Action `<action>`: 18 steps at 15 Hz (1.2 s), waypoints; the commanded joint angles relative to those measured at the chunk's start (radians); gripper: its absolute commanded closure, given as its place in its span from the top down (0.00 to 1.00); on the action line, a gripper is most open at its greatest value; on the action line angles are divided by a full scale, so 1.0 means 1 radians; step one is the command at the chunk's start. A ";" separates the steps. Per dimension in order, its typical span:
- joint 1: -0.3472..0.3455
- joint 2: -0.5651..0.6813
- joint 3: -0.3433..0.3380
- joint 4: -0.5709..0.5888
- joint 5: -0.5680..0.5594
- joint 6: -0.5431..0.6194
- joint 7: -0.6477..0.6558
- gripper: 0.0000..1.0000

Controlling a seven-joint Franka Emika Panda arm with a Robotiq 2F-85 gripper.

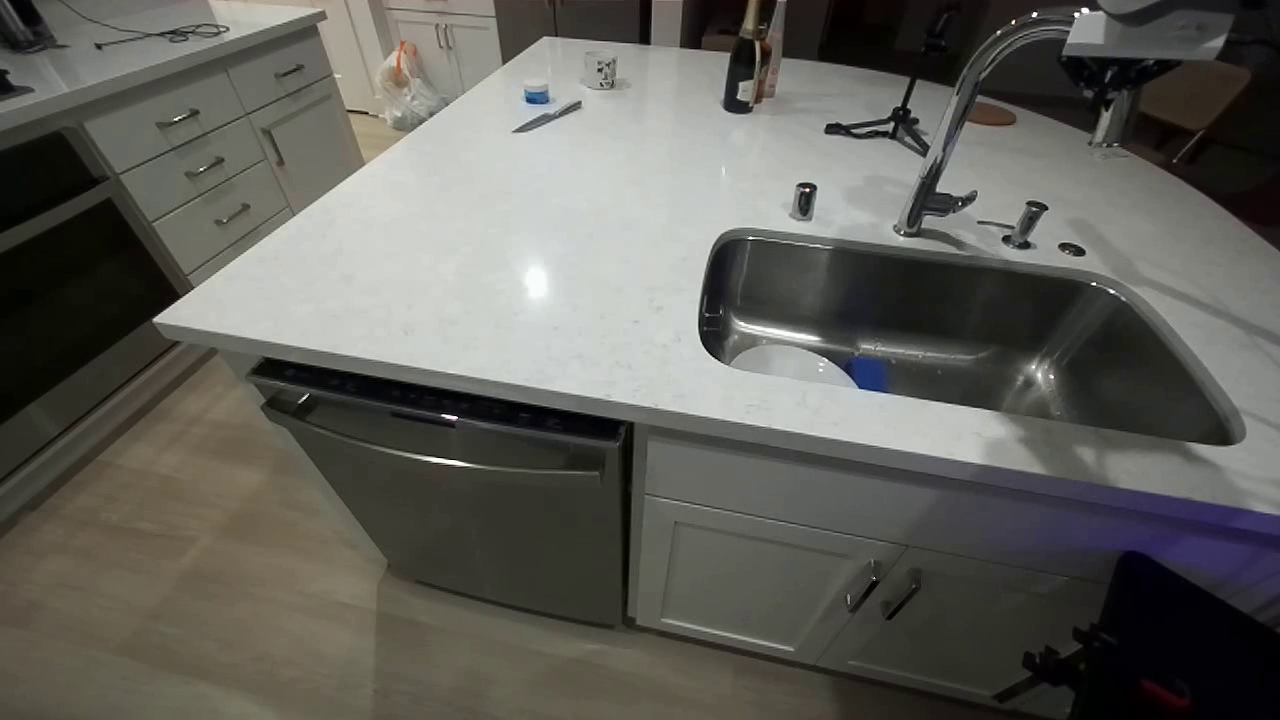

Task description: Turn the tap nozzle to the right

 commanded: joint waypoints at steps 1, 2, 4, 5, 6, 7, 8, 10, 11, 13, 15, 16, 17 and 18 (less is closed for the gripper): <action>-0.028 0.034 -0.002 0.077 0.016 -0.071 -0.034 0.02; -0.030 0.039 -0.001 0.085 0.017 -0.074 -0.034 0.02; -0.037 0.051 0.000 0.103 0.025 -0.083 -0.026 0.02; -0.042 0.065 0.001 0.128 0.051 -0.099 -0.038 0.02; -0.045 0.072 0.000 0.141 0.060 -0.108 -0.029 0.02; -0.050 0.082 0.002 0.159 0.071 -0.119 -0.029 0.02; -0.053 0.092 0.002 0.175 0.079 -0.129 -0.028 0.02; -0.059 0.114 0.004 0.211 0.091 -0.152 -0.023 0.02; -0.063 0.128 0.005 0.232 0.097 -0.163 -0.018 0.02; -0.067 0.154 0.008 0.265 0.101 -0.179 -0.014 0.02; -0.068 0.168 0.008 0.281 0.102 -0.175 -0.002 0.02; -0.071 0.176 0.008 0.291 0.105 -0.176 0.002 0.02; -0.074 0.183 0.007 0.304 0.108 -0.175 0.008 0.02; -0.076 0.187 0.006 0.311 0.110 -0.168 0.014 0.02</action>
